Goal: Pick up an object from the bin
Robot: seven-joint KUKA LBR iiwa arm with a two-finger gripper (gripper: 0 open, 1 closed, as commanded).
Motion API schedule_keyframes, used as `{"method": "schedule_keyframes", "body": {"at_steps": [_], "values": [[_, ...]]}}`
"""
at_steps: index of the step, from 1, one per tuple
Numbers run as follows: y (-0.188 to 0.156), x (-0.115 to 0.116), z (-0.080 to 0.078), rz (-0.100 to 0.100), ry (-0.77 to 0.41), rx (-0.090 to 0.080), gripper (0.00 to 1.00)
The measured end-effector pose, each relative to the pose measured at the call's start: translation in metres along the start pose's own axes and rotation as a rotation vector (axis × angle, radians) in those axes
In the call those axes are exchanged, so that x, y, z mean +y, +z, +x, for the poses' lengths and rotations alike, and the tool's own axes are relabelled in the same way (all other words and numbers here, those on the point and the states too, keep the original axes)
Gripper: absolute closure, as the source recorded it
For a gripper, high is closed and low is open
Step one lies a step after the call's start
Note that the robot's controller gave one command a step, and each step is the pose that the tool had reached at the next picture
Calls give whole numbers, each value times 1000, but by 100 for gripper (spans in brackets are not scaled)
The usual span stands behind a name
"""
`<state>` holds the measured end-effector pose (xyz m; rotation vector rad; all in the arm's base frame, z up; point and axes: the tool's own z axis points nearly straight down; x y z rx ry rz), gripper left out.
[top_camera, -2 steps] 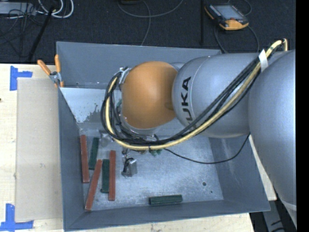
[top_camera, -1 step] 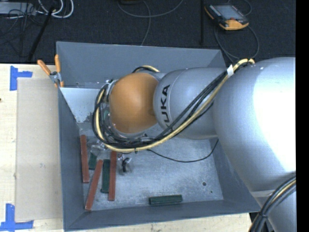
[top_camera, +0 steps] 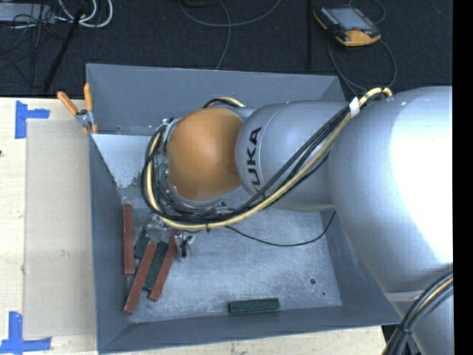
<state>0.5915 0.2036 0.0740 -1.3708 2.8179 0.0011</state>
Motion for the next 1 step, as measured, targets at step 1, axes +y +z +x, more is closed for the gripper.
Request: {"method": "schedule_keyframes", "body": {"at_steps": [1], "values": [[-156, 14, 20, 2, 43, 0, 100]]}}
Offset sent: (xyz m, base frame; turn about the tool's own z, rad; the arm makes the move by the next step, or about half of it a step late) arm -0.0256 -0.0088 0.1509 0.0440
